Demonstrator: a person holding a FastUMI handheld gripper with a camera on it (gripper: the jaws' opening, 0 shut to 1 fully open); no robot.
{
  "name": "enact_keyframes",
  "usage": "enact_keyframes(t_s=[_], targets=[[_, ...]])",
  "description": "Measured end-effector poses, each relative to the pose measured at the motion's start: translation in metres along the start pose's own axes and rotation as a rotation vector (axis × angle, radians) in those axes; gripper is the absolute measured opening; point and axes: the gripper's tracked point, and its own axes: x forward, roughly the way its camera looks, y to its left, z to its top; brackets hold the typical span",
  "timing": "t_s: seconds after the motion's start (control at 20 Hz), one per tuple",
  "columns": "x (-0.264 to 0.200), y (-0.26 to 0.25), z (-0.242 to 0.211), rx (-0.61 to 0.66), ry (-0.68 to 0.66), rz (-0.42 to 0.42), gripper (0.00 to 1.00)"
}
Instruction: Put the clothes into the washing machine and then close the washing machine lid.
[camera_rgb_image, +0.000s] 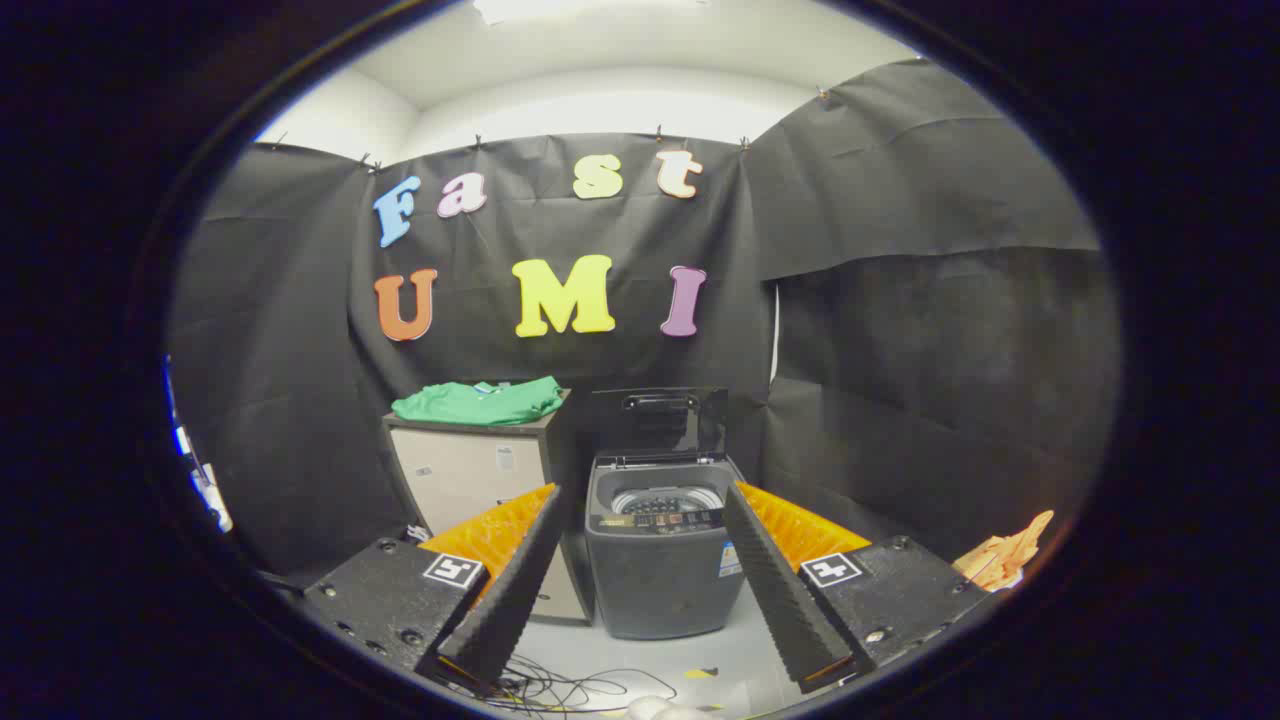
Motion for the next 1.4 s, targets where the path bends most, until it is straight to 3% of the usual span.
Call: enact_keyframes(t_s=[0.95,1.4], targets=[[0.009,0.0,0.012,0.013,0.01,-0.019,1.0],[0.043,0.028,0.042,-0.008,-0.002,-0.024,1.0]])
